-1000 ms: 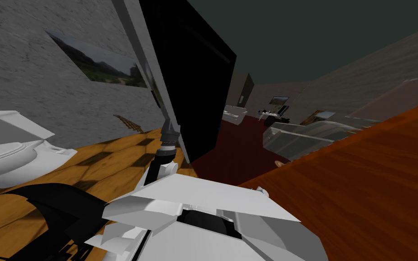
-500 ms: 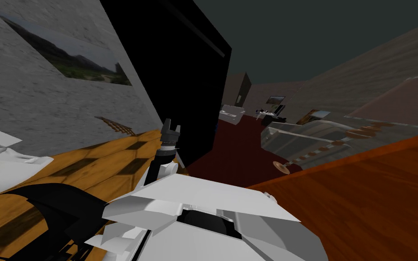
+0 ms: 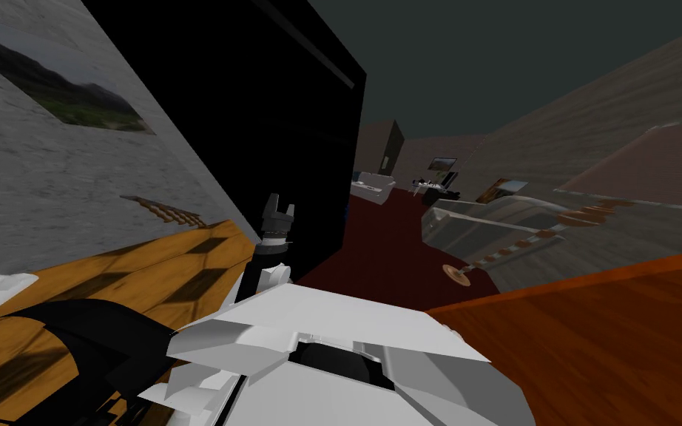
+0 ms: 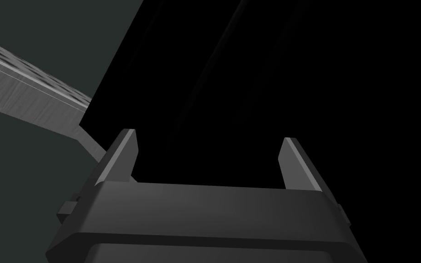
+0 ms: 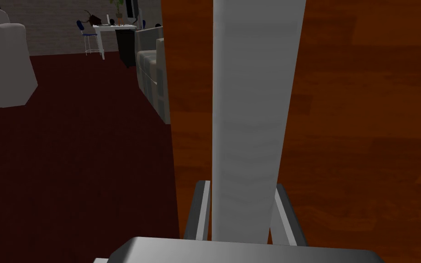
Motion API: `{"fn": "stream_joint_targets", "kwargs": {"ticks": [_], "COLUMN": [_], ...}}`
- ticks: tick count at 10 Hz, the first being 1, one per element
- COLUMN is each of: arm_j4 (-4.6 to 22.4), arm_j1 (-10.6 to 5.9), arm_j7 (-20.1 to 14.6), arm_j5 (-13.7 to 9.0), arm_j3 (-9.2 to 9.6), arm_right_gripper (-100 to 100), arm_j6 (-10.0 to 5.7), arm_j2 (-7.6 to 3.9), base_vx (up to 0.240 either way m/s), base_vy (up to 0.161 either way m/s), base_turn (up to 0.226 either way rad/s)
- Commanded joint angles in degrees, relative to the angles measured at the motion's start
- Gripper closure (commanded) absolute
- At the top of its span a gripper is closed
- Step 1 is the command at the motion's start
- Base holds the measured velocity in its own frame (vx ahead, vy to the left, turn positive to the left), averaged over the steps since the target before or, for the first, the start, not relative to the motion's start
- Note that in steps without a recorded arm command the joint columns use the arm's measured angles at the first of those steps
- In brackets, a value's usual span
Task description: Push the door open
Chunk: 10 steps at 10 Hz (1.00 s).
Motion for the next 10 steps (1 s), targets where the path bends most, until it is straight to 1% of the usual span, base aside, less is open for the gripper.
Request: {"fn": "stream_joint_targets", "kwargs": {"ticks": [1,2,3,6,8,10], "arm_j4": [0.0,0.0,-0.1,-0.1,-0.2,-0.2], "arm_j1": [0.00,0.19,0.24,0.66,1.01,1.29], "arm_j7": [0.0,0.0,-0.1,-0.2,-0.2,-0.3], "arm_j5": [0.0,-0.9,-1.2,-3.1,-4.7,-6.0], "arm_j3": [0.00,-0.74,-0.91,-2.23,-3.32,-4.21], "arm_right_gripper": [100,100,100,100,100,100], "arm_j6": [0.00,-0.61,-0.74,-1.74,-2.58,-3.25], "arm_j2": [0.00,-0.33,-0.40,-0.73,-0.81,-0.75], "base_vx": [0.065,0.088,0.120,0.144,0.141,0.169], "base_vy": [-0.057,-0.136,-0.169,-0.166,-0.204,-0.166], "base_turn": [-0.009,-0.025,-0.015,-0.033,-0.036,-0.041]}}
